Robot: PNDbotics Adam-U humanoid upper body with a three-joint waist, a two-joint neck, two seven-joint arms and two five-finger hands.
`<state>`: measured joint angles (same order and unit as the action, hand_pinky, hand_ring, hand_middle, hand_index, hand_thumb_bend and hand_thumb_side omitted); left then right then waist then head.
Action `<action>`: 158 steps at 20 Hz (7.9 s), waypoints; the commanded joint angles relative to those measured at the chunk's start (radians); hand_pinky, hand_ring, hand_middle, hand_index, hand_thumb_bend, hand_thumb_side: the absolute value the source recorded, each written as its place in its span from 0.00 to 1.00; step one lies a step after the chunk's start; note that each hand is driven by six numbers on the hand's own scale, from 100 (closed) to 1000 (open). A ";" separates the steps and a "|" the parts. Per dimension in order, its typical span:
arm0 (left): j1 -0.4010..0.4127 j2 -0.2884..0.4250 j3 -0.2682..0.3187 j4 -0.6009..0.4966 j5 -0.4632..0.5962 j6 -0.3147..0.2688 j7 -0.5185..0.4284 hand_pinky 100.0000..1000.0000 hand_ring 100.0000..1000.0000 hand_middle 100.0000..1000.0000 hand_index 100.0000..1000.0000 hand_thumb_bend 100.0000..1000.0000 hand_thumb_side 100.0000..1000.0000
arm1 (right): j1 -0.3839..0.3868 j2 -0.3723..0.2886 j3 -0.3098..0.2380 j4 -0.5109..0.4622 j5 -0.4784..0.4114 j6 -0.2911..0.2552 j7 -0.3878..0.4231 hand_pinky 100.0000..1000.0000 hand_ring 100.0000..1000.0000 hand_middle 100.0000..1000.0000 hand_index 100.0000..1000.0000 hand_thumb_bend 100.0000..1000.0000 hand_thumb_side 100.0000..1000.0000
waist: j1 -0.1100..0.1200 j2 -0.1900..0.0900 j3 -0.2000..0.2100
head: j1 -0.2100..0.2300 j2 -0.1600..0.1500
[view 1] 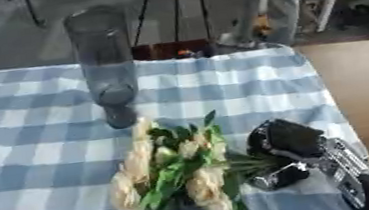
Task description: Arrange flowers into the vase.
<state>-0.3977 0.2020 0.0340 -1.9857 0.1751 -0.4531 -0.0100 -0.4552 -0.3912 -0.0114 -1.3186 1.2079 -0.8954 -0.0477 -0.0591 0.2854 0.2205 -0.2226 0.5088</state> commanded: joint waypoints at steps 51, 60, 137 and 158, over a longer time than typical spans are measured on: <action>0.001 0.007 -0.006 -0.014 -0.014 0.024 -0.010 0.50 0.61 0.49 0.86 0.00 0.92 | -0.118 -0.068 0.001 -0.001 -0.489 -0.012 0.185 0.00 0.00 0.00 0.03 0.00 0.88 | 0.002 -0.024 -0.004 | 0.007 -0.012; 0.002 0.006 -0.007 -0.014 -0.016 0.027 -0.016 0.50 0.60 0.49 0.86 0.00 0.91 | -0.117 -0.071 0.001 0.010 -0.611 -0.007 0.343 0.00 0.00 0.06 0.04 0.00 0.84 | 0.001 -0.023 -0.004 | 0.012 -0.016; 0.006 0.003 -0.011 -0.014 -0.014 0.040 -0.032 0.49 0.60 0.48 0.86 0.00 0.90 | -0.302 0.044 -0.086 -0.168 -1.384 0.392 0.382 0.00 0.00 0.00 0.05 0.00 0.93 | 0.009 -0.022 0.006 | 0.035 -0.036; 0.005 0.002 -0.018 -0.014 -0.008 0.047 -0.047 0.48 0.59 0.47 0.86 0.00 0.89 | -0.452 0.118 -0.121 -0.177 -1.544 0.285 0.155 0.00 0.00 0.00 0.01 0.00 0.99 | 0.010 -0.020 0.028 | 0.038 -0.034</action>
<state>-0.3858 0.2007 0.0165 -1.9857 0.1660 -0.4055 -0.0516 -0.8837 -0.2630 -0.1240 -1.4850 -0.3229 -0.5943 0.1160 -0.0556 0.2831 0.2472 -0.1861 0.4818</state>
